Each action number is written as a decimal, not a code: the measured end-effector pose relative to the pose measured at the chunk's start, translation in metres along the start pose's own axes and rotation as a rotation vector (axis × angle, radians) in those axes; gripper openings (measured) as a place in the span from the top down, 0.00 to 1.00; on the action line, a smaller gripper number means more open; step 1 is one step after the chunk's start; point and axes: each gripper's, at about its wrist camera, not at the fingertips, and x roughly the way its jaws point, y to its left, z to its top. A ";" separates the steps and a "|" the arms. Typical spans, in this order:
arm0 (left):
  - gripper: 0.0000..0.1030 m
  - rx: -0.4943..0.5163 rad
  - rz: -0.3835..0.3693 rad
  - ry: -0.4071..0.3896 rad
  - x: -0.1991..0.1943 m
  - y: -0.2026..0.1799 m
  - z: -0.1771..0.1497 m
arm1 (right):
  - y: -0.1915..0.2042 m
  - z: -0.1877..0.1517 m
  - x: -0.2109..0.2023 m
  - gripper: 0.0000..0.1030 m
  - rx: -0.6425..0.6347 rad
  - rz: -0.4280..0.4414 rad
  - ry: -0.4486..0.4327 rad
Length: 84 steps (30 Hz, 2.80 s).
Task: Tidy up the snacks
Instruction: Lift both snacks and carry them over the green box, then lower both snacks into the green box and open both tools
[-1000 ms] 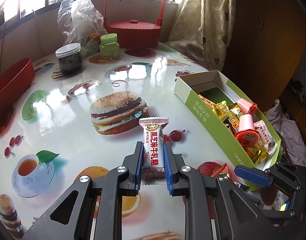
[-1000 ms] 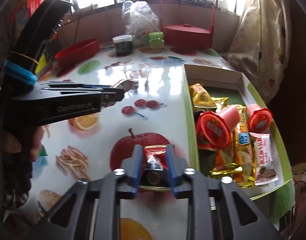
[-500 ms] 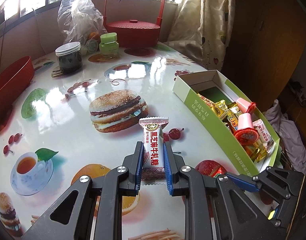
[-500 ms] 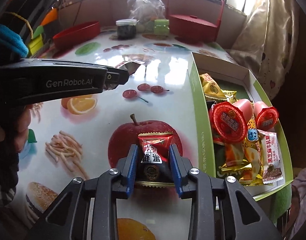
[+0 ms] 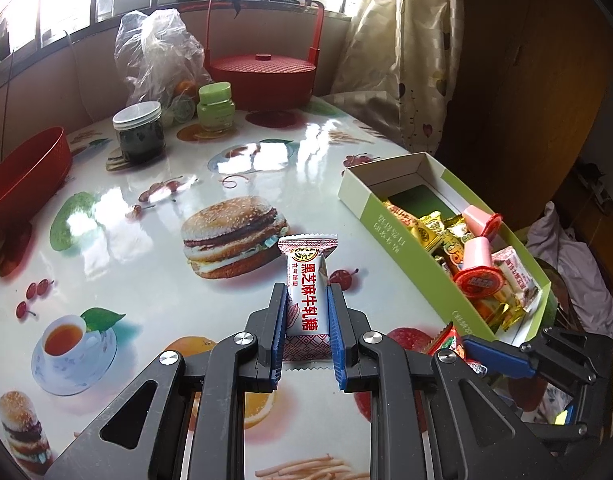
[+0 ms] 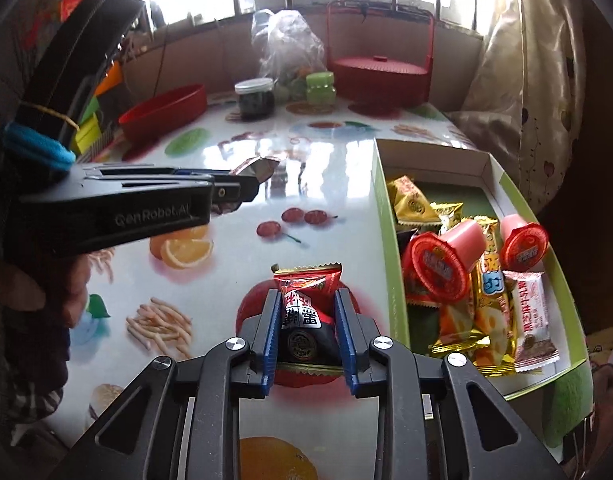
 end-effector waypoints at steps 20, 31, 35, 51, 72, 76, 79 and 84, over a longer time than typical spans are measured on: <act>0.80 0.074 -0.049 -0.047 -0.005 -0.037 0.030 | -0.042 0.012 -0.043 0.76 0.111 -0.049 -0.121; 0.80 0.118 -0.097 -0.039 0.008 -0.067 0.042 | -0.071 0.009 -0.050 0.76 0.168 -0.093 -0.134; 0.80 0.123 -0.107 -0.027 0.016 -0.073 0.045 | -0.080 0.007 -0.049 0.76 0.185 -0.110 -0.129; 0.80 0.125 -0.166 0.050 0.057 -0.094 0.053 | -0.111 0.002 -0.033 0.76 0.232 -0.199 -0.090; 0.77 0.111 -0.160 0.110 0.081 -0.102 0.050 | -0.118 0.002 -0.014 0.68 0.211 -0.261 -0.088; 0.68 0.101 -0.157 0.108 0.080 -0.101 0.051 | -0.121 -0.001 -0.014 0.63 0.231 -0.272 -0.089; 0.63 0.102 -0.160 0.103 0.076 -0.101 0.050 | -0.122 -0.002 -0.016 0.56 0.240 -0.275 -0.095; 0.62 0.099 -0.160 0.078 0.064 -0.100 0.050 | -0.123 -0.004 -0.023 0.49 0.250 -0.276 -0.111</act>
